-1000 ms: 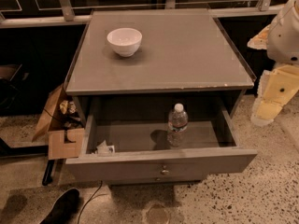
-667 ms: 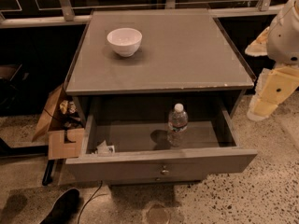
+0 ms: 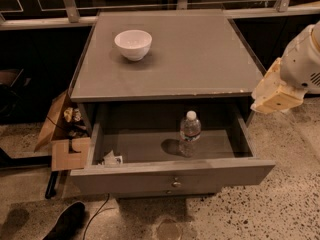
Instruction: Pick water bottle from top drawer and place on counter
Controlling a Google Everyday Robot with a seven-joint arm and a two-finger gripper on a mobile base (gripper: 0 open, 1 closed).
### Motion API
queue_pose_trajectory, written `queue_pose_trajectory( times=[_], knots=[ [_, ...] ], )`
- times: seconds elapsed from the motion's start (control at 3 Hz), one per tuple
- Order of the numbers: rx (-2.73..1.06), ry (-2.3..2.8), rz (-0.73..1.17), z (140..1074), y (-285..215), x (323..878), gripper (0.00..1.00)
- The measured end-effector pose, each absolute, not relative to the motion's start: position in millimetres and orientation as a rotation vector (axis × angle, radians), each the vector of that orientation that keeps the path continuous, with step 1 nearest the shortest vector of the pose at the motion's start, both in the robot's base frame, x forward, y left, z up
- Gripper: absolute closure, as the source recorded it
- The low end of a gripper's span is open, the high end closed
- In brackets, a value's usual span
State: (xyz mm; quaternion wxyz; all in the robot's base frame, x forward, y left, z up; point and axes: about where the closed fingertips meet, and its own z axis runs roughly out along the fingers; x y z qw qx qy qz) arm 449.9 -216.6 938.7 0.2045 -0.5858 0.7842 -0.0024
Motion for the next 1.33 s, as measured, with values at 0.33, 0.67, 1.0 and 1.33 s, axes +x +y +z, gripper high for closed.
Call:
queue_pose_trajectory(
  times=[0.33, 0.67, 1.0, 1.33],
  knots=[
    [-1.547, 2.167, 0.049, 905, -215, 463, 0.87],
    [-1.415, 2.178, 0.123, 865, -216, 479, 1.00],
    [-1.274, 2.202, 0.237, 820, -212, 490, 1.00],
    [-1.274, 2.202, 0.237, 820, -212, 490, 1.00]
  ],
)
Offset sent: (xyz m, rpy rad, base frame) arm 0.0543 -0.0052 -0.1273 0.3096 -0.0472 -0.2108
